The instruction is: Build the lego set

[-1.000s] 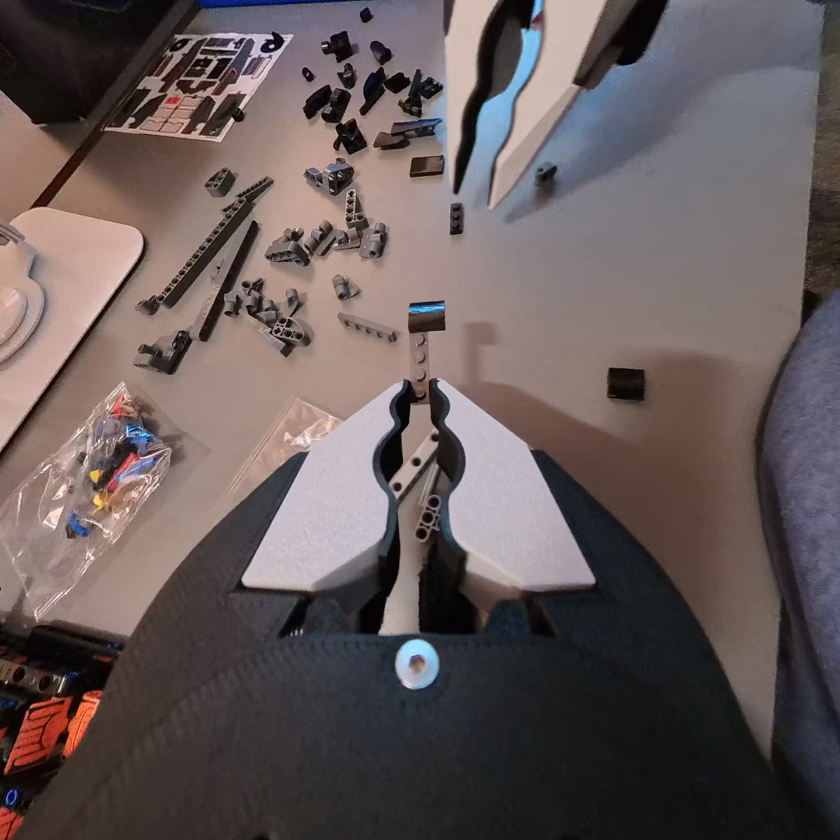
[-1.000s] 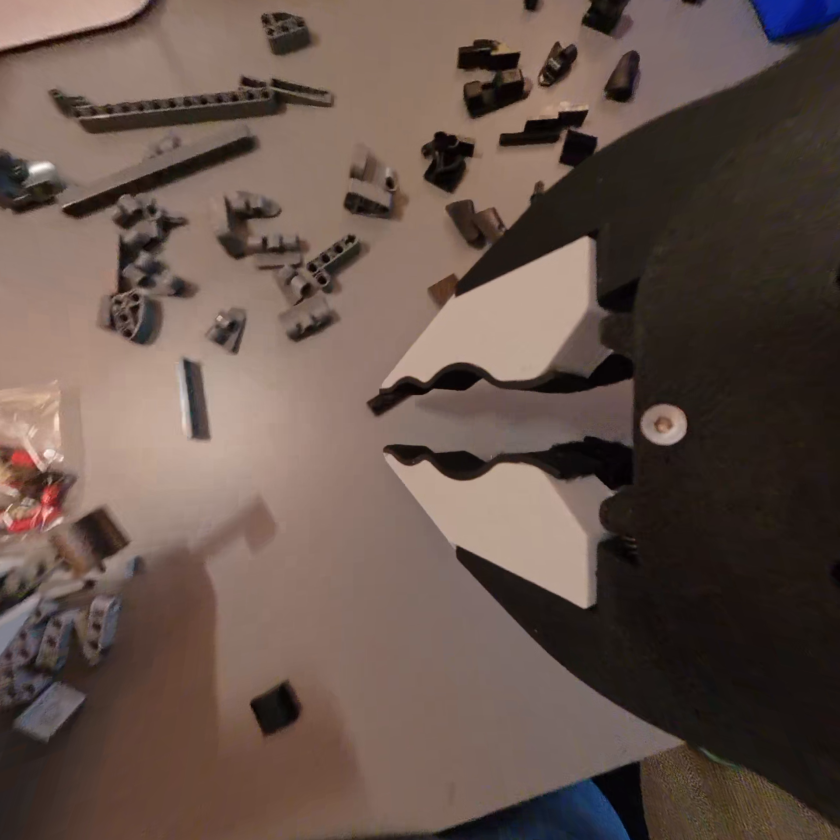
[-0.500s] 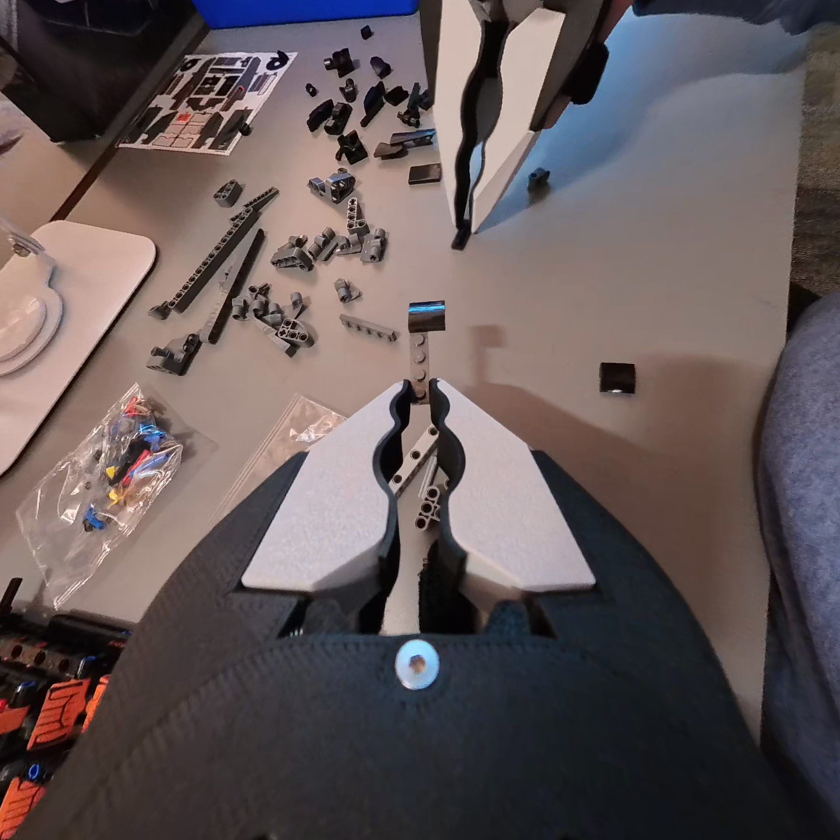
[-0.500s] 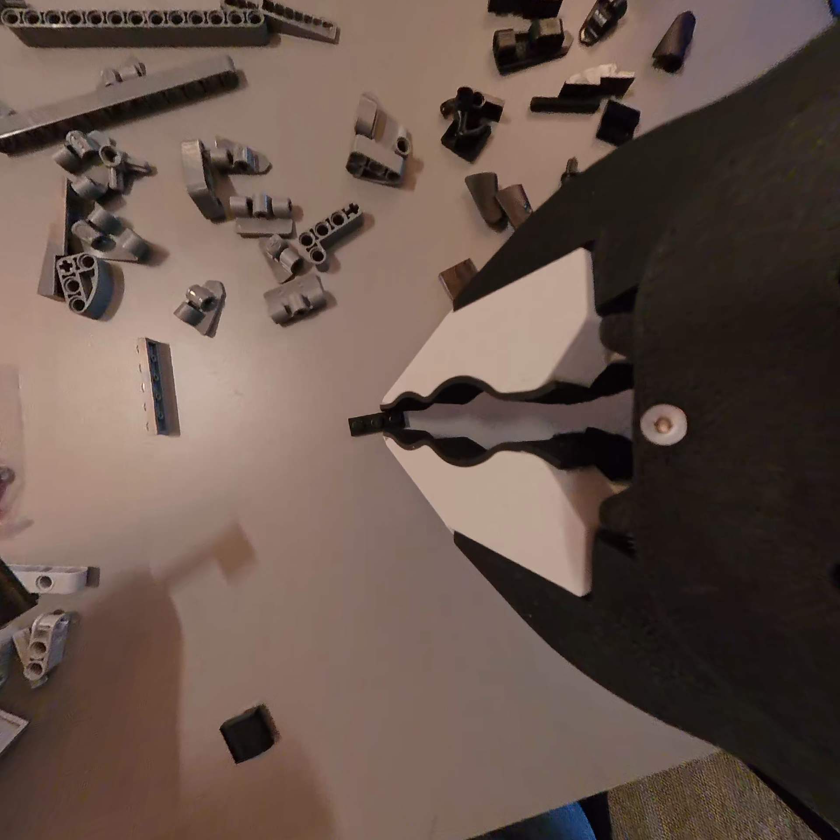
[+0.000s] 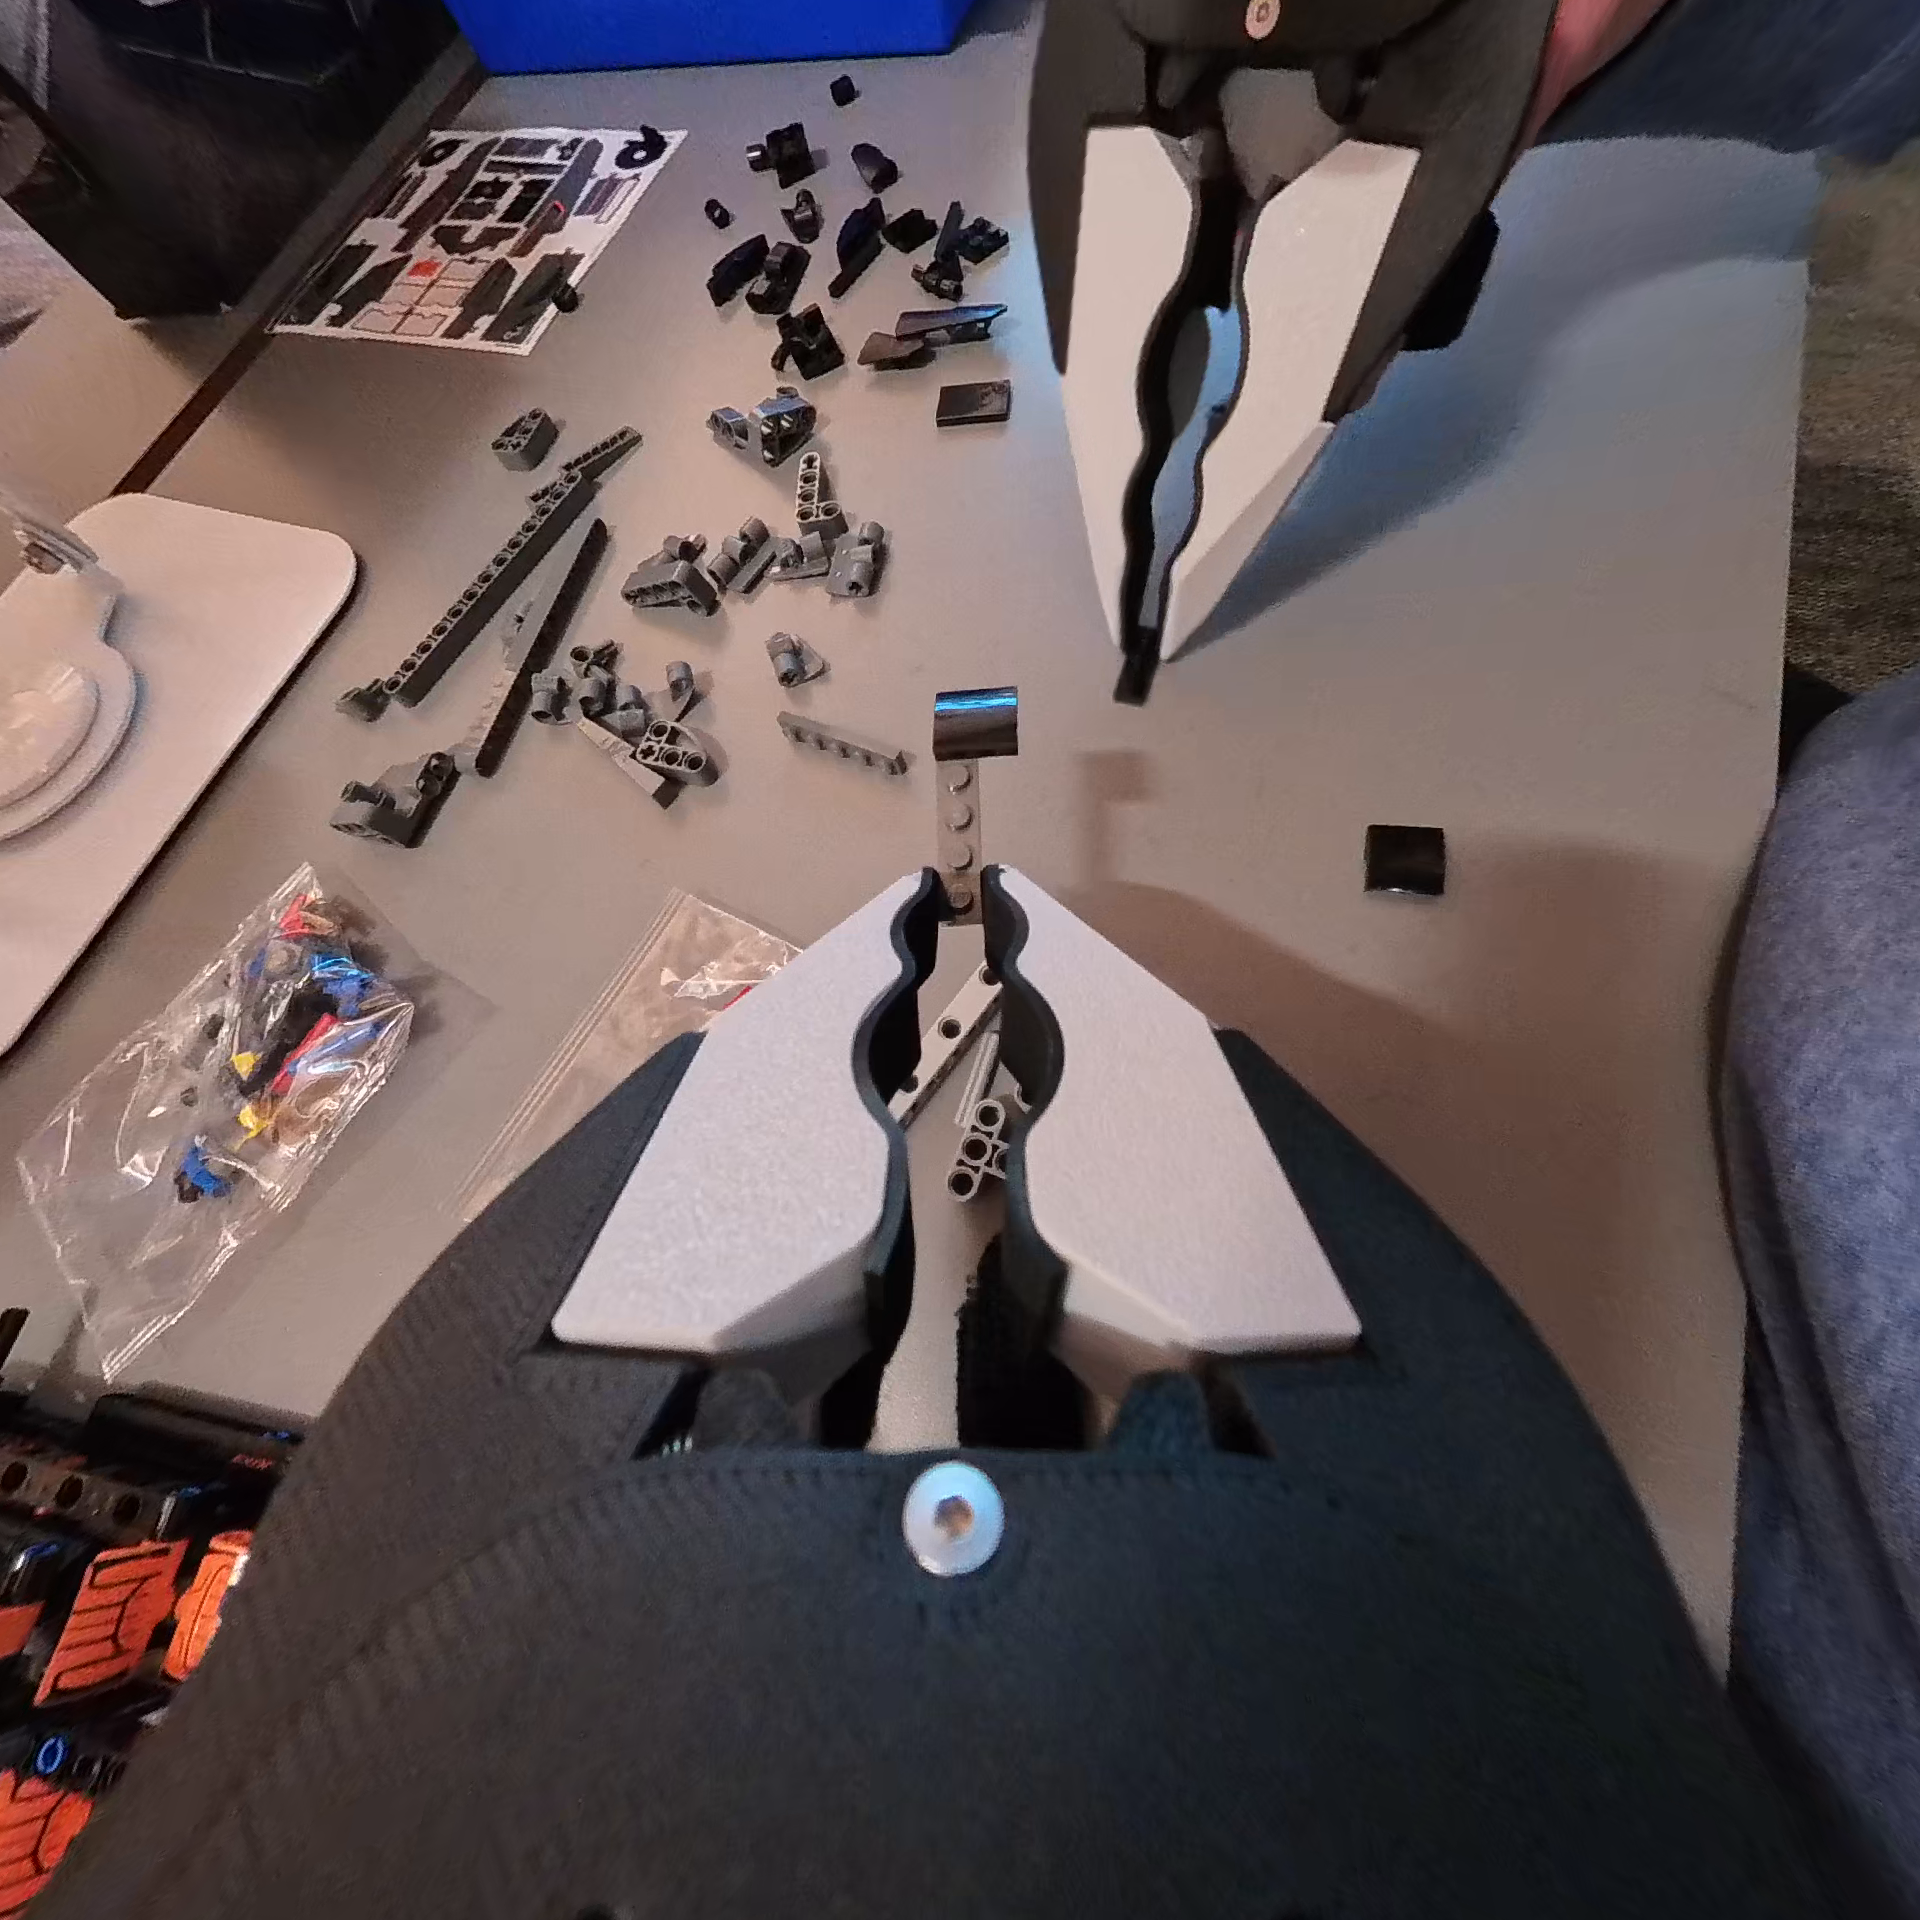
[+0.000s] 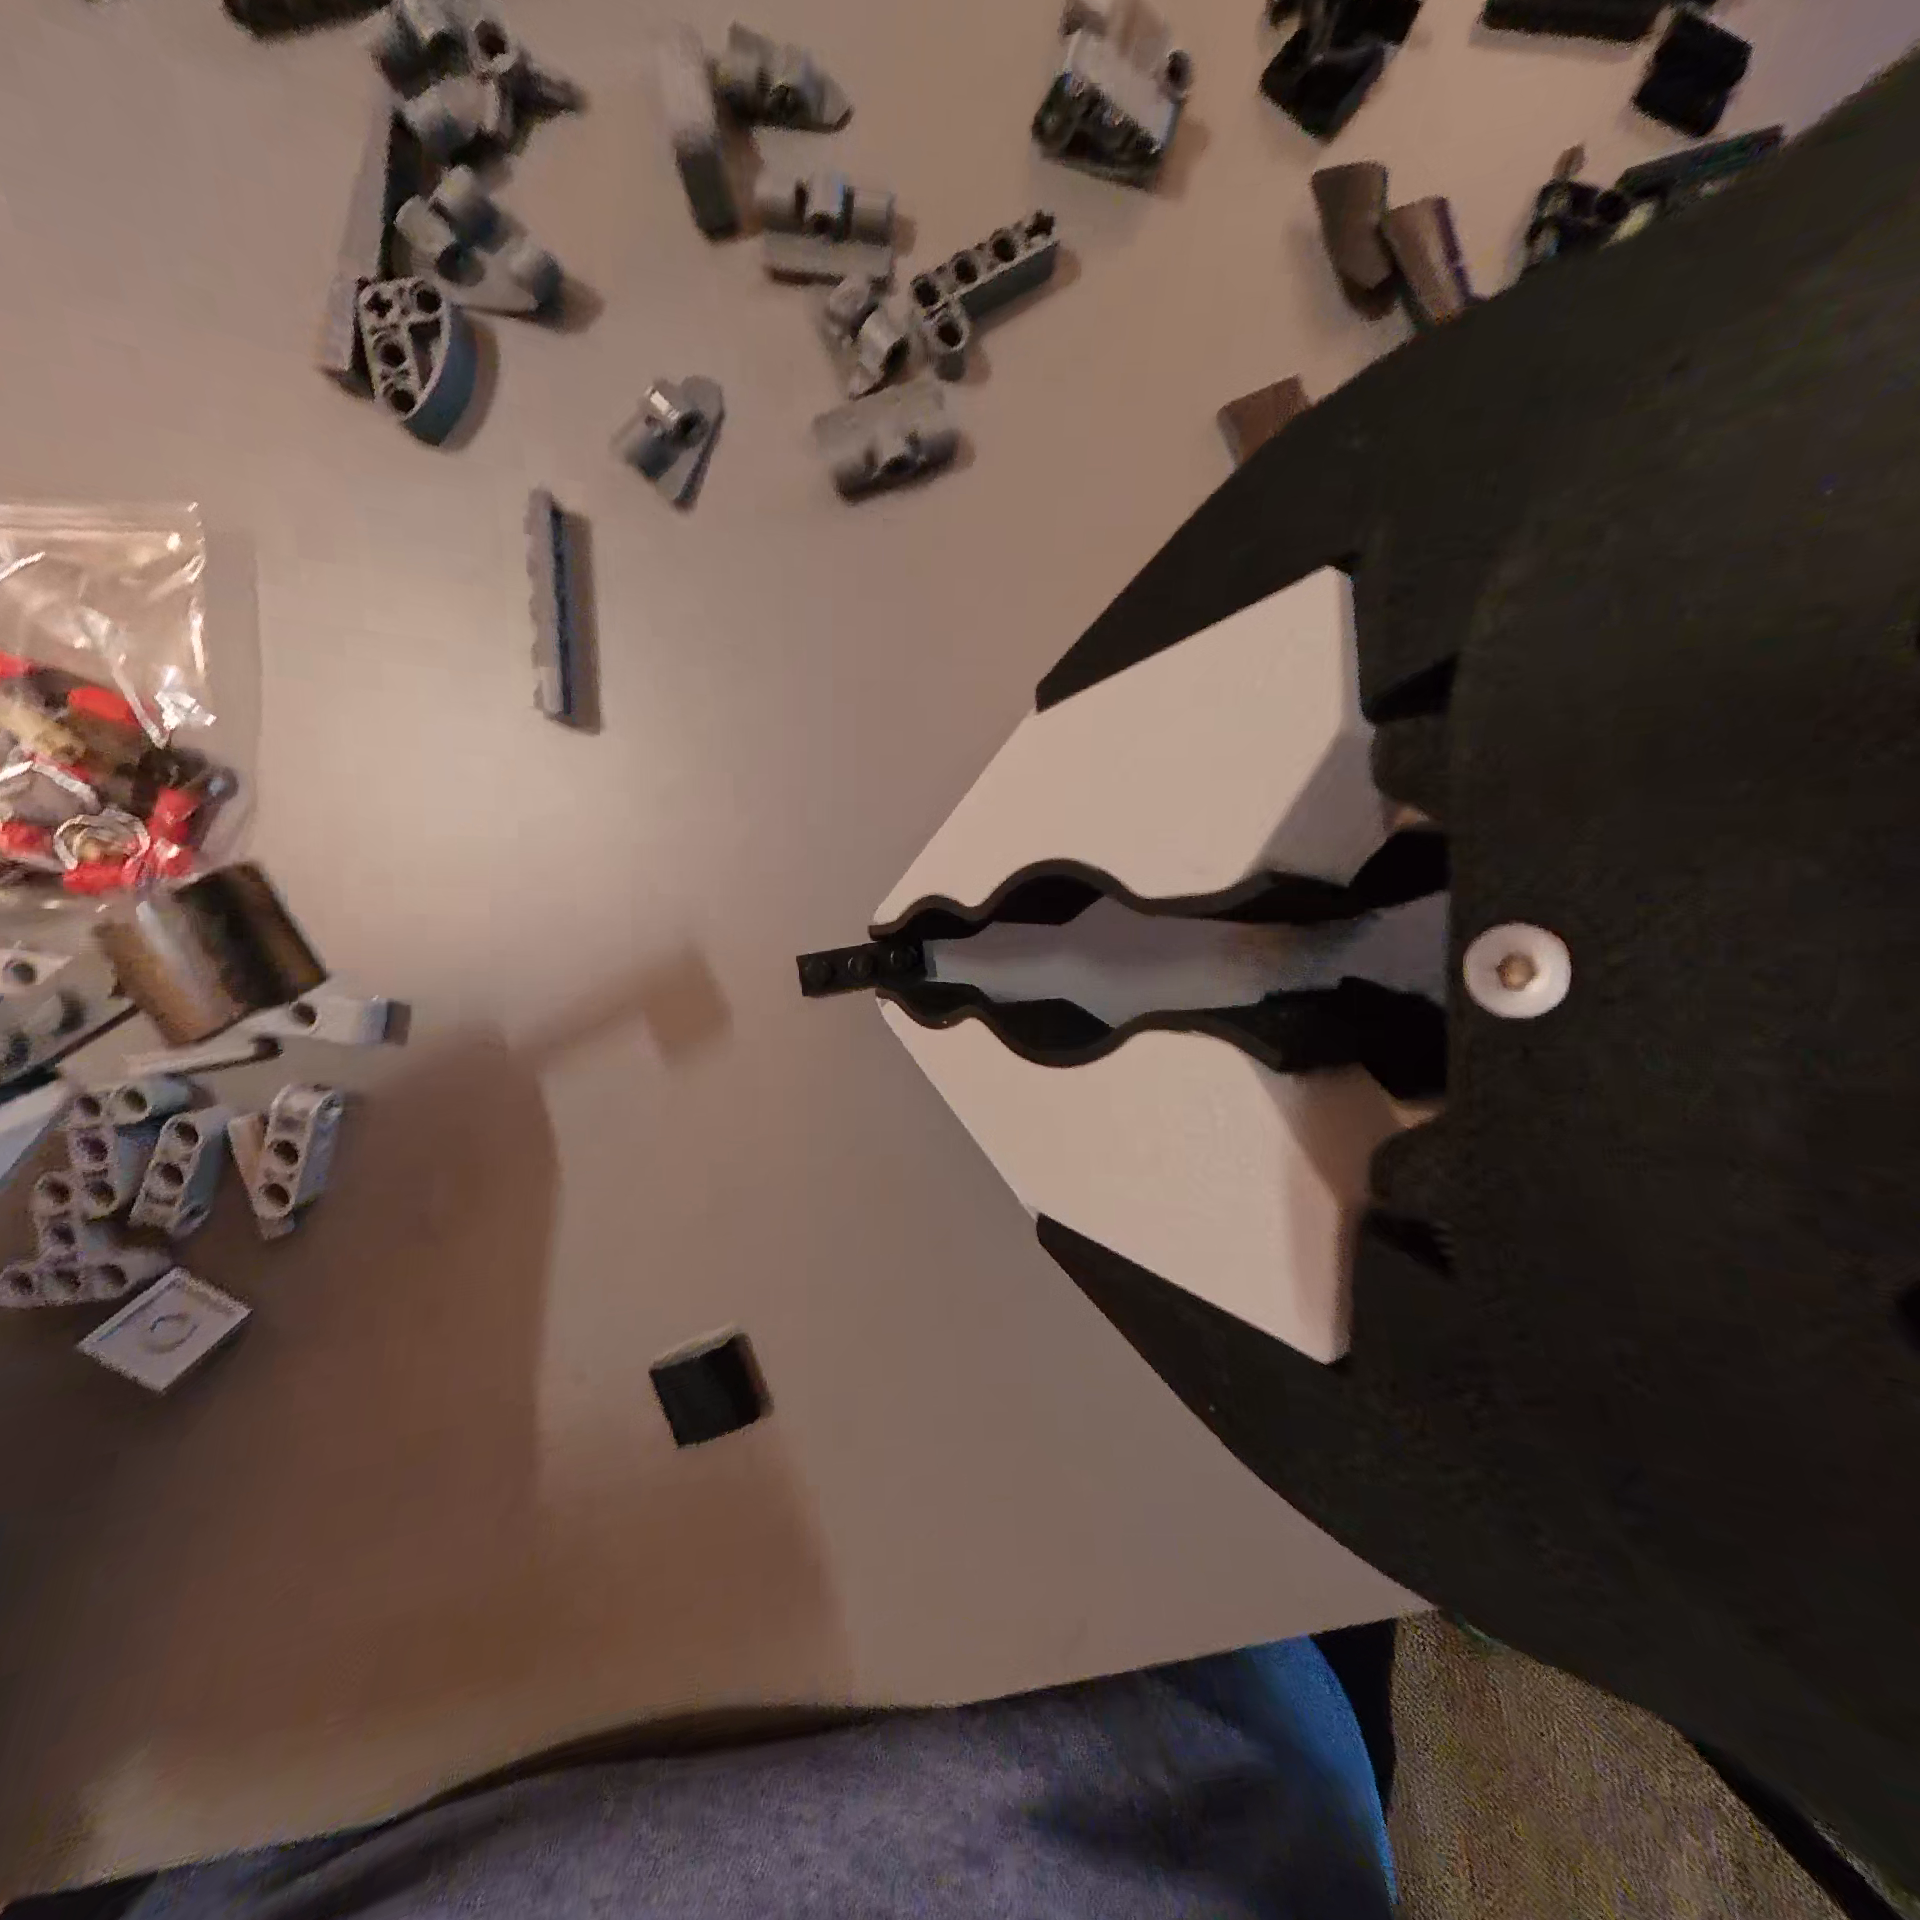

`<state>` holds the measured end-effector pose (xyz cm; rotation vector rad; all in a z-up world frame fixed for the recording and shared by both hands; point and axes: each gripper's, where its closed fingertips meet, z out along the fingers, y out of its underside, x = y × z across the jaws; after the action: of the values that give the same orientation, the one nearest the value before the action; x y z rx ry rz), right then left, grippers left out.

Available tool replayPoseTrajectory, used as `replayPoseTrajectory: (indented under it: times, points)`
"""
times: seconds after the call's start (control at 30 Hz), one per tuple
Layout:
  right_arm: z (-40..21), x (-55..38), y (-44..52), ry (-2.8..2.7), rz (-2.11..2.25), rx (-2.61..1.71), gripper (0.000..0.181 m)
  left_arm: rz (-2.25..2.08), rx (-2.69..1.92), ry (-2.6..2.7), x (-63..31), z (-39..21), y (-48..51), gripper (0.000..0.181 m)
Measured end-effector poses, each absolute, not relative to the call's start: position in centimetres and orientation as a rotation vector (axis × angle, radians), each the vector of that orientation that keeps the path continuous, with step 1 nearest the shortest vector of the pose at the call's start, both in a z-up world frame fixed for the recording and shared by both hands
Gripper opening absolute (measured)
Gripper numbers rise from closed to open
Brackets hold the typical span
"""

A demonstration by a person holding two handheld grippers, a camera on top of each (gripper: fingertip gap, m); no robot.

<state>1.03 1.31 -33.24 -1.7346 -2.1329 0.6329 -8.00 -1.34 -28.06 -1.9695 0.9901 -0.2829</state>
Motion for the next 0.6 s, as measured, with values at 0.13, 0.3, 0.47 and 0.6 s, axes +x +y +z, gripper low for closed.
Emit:
replayPoseTrajectory:
  times: [0.13,0.3,0.47,0.6]
  points:
    - [-33.2,0.1,-0.2,-2.159,0.661,-1.705,0.013,-0.286,-1.974,0.990,-8.0,-28.2,-1.3,0.006]
    - [-32.2,0.4,0.0,-2.095,0.711,-1.724,0.020,-0.288,-1.981,1.000,-7.6,-28.3,-1.2,0.006]
    - [-30.2,2.2,1.5,-1.959,0.779,-1.760,0.019,-0.306,-1.995,1.045,-5.7,-28.8,-0.9,0.006]
    - [-30.0,3.3,2.0,-1.894,0.806,-1.788,0.017,-0.315,-1.998,1.129,-3.3,-29.5,-0.5,0.006]
